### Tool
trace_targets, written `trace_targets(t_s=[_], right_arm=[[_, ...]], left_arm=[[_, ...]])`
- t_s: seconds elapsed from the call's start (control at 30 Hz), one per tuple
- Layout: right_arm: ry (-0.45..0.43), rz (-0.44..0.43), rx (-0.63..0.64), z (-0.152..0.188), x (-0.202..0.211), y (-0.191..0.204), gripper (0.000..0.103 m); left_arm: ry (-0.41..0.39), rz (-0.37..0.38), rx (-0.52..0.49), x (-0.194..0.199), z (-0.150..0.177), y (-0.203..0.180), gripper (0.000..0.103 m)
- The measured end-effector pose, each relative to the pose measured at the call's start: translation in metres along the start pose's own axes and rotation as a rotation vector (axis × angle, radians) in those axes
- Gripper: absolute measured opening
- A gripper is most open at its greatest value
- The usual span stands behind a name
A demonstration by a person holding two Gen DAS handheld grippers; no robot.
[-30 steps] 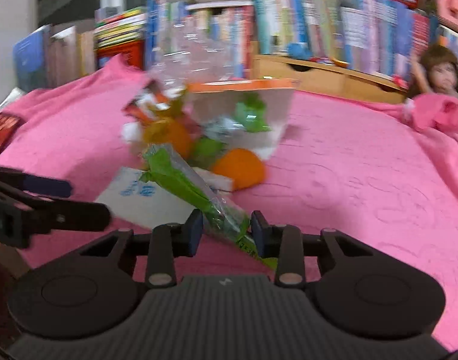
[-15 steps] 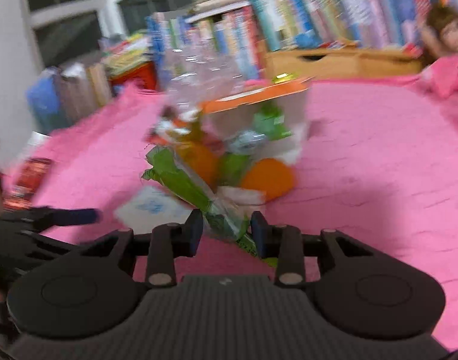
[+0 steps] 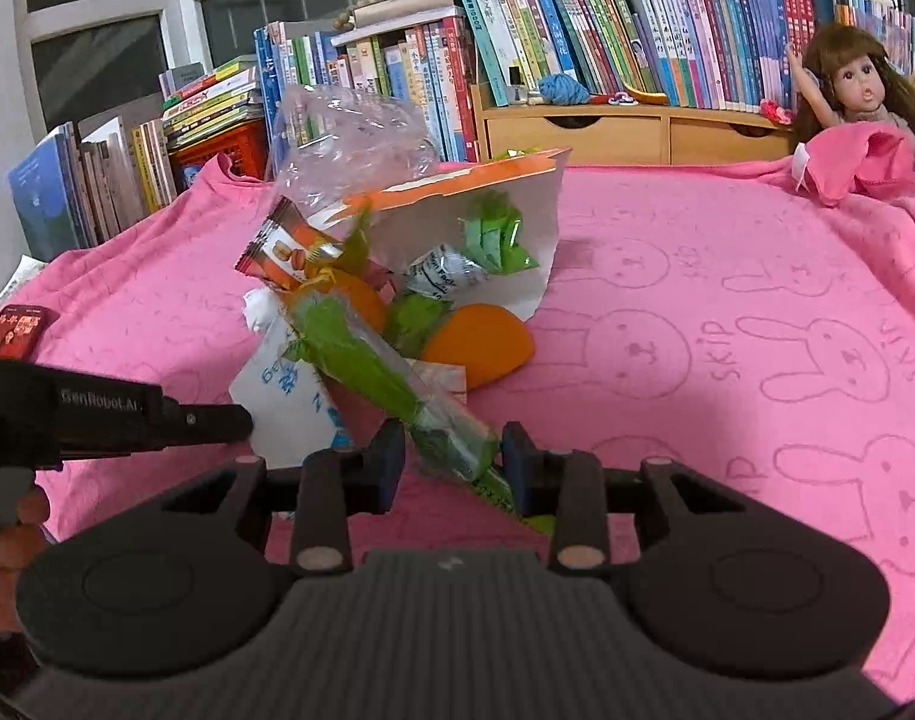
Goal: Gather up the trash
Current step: 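Grasp the white paper packet with the left gripper while the right gripper holds the green wrapper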
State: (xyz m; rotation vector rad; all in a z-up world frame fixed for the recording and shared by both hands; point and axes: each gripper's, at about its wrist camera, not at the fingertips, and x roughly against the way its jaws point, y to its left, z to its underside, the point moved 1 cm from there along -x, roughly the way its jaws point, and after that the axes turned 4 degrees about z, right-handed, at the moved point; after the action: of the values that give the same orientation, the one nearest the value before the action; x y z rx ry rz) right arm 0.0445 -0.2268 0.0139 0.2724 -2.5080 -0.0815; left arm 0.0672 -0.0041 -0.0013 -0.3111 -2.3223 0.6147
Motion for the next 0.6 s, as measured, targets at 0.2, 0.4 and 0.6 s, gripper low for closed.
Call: trace_targets(t_s=[0.2, 0.4, 0.6], right_arm=[[0.006, 0.022, 0.027, -0.003, -0.007, 0.006, 0.041], [0.04, -0.122, 0.043, -0.007, -0.017, 0.025, 0.04], [0.065, -0.312, -0.024, -0.001, 0.0, 0.026, 0.041]], left_arm=[[-0.019, 0.024, -0.094, 0.018, 0.001, -0.006, 0.008], [-0.022, 0.013, -0.063, 0.031, 0.0, 0.001, 0.048], [-0.02, -0.003, -0.036, 0.035, -0.006, 0.012, 0.064]])
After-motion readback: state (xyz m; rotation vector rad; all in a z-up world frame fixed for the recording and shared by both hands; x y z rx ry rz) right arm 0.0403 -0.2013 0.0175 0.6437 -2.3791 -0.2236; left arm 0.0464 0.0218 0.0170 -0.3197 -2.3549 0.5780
